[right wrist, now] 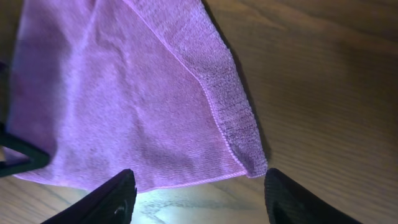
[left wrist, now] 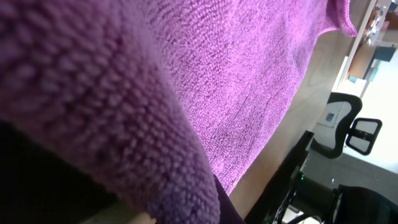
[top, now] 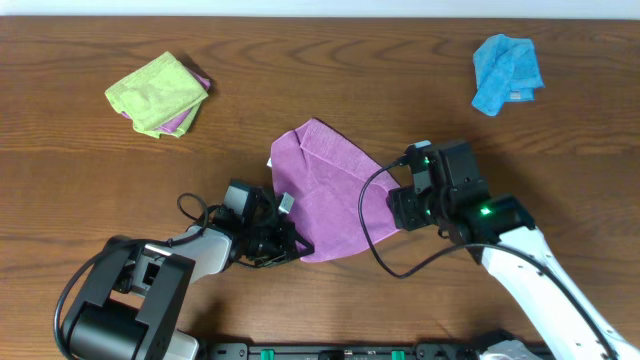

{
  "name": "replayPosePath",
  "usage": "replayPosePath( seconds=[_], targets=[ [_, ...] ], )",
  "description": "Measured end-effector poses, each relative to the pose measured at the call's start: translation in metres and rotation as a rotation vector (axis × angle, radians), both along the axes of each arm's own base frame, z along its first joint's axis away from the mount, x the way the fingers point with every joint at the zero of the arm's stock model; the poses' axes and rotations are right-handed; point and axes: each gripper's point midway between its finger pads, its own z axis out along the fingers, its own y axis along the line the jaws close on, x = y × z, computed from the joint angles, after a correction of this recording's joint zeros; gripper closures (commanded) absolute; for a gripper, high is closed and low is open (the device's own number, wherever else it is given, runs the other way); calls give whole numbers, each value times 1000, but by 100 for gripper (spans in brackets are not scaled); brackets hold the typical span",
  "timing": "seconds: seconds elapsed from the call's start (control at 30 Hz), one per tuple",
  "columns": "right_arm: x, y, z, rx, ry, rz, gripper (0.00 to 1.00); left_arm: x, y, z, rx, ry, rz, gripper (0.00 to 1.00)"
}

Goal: Fold the cloth

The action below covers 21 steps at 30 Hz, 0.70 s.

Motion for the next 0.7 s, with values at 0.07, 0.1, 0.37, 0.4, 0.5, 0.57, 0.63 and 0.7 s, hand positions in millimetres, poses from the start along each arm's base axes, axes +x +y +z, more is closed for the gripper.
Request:
replayPosePath(
  seconds=[0.07,0.1,0.37,0.4,0.5,0.57,0.63,0.7],
  targets=[
    [1,-1,-10,-25,23,18,27,0,0,0,1,0,1,94],
    [1,-1,-14,-36,34,22,27,0,0,0,1,0,1,95],
    [2,-7,-47,-118,112,53,21,8,8,5,-35,3,33,94],
    [2,-8,-49,-124,117,54,22,10,10,6,-45,5,43,94],
    [2,-10,-57,-142,136,55,25,16,16,10,-72,10,69,94],
    [2,-11,-61,-154,144,54,26,19,19,12,-88,12,81,94],
    [2,-12,-65,-161,154,54,27,20,21,14,-99,12,85,94],
    [1,-13,-70,-169,170,55,29,21,21,16,-109,6,84,94]
  ],
)
